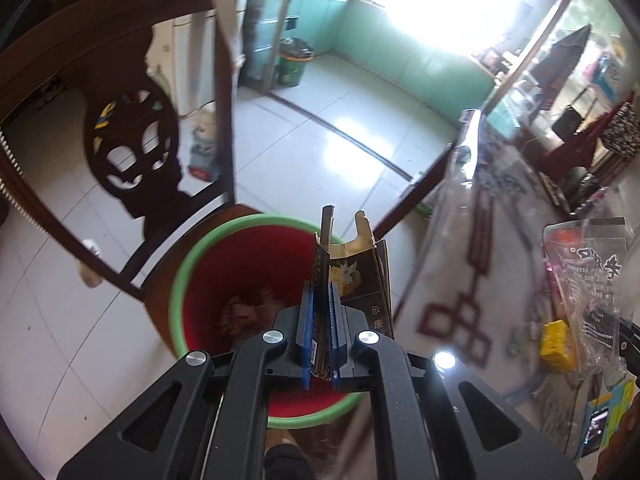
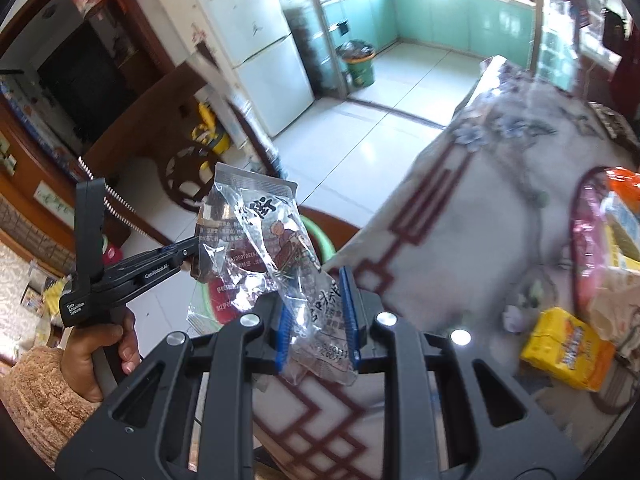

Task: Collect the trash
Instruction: 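Open the left tool over the bucket while the right tool releases the plastic bag there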

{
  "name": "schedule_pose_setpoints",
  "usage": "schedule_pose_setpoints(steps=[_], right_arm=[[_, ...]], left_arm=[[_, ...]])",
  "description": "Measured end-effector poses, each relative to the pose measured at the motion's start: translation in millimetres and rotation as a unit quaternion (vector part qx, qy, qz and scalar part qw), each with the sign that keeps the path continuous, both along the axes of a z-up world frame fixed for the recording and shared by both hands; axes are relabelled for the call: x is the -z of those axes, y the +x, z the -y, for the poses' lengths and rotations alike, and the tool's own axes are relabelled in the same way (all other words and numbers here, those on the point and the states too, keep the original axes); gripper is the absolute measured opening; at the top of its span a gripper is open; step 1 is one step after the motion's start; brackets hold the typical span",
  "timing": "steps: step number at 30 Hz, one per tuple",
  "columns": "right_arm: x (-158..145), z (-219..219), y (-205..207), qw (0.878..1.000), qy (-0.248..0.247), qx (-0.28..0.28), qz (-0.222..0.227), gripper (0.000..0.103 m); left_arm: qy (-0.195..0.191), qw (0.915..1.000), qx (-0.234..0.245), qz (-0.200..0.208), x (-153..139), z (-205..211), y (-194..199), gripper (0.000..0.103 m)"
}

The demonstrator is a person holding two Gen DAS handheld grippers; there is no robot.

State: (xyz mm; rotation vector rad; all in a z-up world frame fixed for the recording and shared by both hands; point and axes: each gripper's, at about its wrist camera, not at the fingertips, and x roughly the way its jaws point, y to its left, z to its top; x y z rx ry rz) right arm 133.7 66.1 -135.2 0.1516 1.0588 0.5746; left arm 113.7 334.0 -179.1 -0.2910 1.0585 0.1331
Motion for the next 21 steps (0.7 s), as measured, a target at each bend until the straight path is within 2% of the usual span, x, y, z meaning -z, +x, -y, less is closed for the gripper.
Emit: schedule_pose_setpoints(steps=[9,13,15,16,17,21], right_arm=[[39.6,-71.2,20.0,0.996,-0.003,-0.069,-0.055,0.022],[47.4,-91.8,22.4,0.995,-0.008,-0.084,-0.061,0.022],[47.1,-95.1,23.2,0.995,-0.007,-0.084,-0.058,0.040],[46.1,-95.2,23.9,0.995,-0.005,-0.080,-0.055,0.068],[44.3,-93.8,22.7,0.996,-0.004,-0.075,-0.051,0.077],[38.8,-83.1,25.4,0.997,0.009,-0.059,-0.046,0.077]], left_arm=[[0.003,0.9991,-0.026,-0.034,23.5,-25.1,-7.1,0.004],[0.004,0.9988,-0.029,-0.040,26.5,-29.7,-7.8,0.004],[0.005,0.9986,-0.031,-0.042,27.4,-31.5,-7.5,0.004],[0.005,0.9986,-0.031,-0.043,28.2,-32.6,-7.6,0.004],[0.005,0.9985,-0.032,-0.043,28.6,-33.7,-7.5,0.004],[0.006,0.9982,-0.036,-0.047,30.5,-36.6,-7.6,0.004]])
